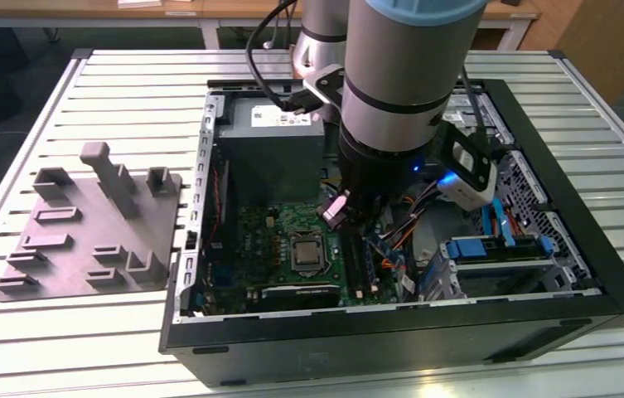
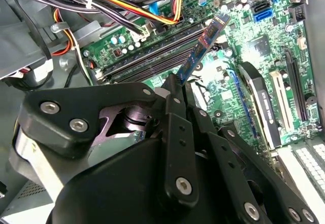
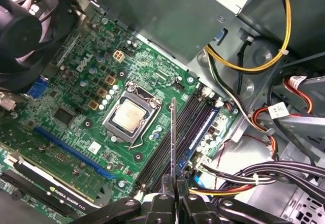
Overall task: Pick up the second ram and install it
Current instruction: 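Insert the second ram into the second slot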
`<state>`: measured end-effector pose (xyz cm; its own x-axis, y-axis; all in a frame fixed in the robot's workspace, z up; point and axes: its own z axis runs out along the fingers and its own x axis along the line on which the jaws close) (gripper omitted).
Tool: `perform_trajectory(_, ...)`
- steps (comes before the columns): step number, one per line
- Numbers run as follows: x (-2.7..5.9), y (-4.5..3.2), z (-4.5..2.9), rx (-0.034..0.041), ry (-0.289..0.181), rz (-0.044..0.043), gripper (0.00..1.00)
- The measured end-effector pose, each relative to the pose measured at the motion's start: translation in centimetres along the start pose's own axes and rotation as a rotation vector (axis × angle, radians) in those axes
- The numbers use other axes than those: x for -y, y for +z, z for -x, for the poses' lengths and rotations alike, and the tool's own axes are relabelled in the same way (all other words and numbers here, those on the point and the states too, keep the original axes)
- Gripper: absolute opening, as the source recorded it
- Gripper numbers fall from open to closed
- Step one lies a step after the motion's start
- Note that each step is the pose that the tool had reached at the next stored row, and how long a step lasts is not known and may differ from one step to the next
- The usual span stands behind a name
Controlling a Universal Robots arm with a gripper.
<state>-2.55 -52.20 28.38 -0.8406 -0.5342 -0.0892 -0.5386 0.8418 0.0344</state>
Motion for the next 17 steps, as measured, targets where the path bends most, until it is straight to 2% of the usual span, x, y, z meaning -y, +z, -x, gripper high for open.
perform_trajectory(17,0.00,0.00,0.00,0.0011,0.048,-0.0050,0.14)
